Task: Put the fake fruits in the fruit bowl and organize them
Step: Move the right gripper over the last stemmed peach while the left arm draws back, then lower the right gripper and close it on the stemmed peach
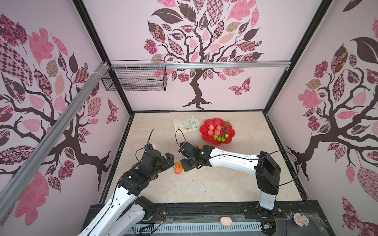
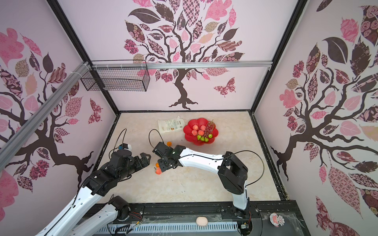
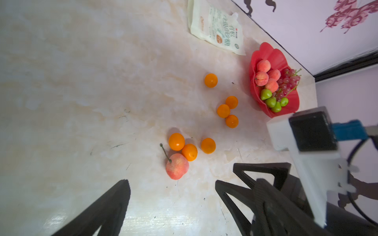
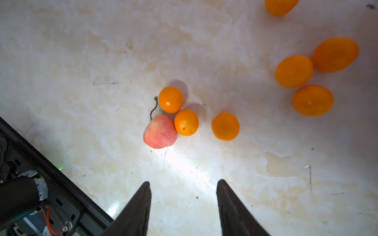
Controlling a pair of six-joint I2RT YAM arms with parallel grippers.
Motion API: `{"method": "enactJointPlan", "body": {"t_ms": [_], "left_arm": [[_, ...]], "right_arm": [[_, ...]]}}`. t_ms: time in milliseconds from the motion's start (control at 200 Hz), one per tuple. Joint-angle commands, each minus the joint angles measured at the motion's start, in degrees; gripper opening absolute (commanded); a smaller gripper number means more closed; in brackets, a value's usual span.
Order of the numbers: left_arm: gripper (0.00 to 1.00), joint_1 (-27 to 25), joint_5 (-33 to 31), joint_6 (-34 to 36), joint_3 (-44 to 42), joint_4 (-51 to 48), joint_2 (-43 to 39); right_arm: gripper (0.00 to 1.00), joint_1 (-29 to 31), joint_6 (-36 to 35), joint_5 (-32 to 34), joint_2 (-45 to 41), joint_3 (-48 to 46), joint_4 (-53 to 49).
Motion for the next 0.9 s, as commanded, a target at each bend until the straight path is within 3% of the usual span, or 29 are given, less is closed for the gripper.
{"method": "enactJointPlan", "body": {"t_ms": [0,185,585,660,780,895], "left_arm": [[0.98,2.46,0.85,-2.24,-2.78,-4.81,-2.51],[0.98,9.08,6.47,-1.39,-4.41,-5.03,-5.25],[0.98,10.92,6.6,-2.54,-5.37,-3.19,-5.77],[0.98,12.97,8.29,-2.98,-6.18,-2.55,-6.07],[0.98,20.36,14.19,-2.91,-7.93,-1.59,-6.94],[0.98,20.33,12.92,-3.35,-7.87,-1.45,-6.55]], "right_arm": [[0.55,0.48,5.16,-0.19,-1.57,-1.09,0.43],[0.56,1.67,7.66,-1.43,1.44,0.5,1.55],[0.56,2.12,8.78,-1.8,8.66,7.96,-2.47],[0.56,2.25,8.85,-1.89,10.16,9.33,-3.37],[0.55,2.55,9.46,-1.87,12.06,10.49,-3.84],[0.56,2.74,10.42,-1.87,13.59,11.05,-3.84]]}}
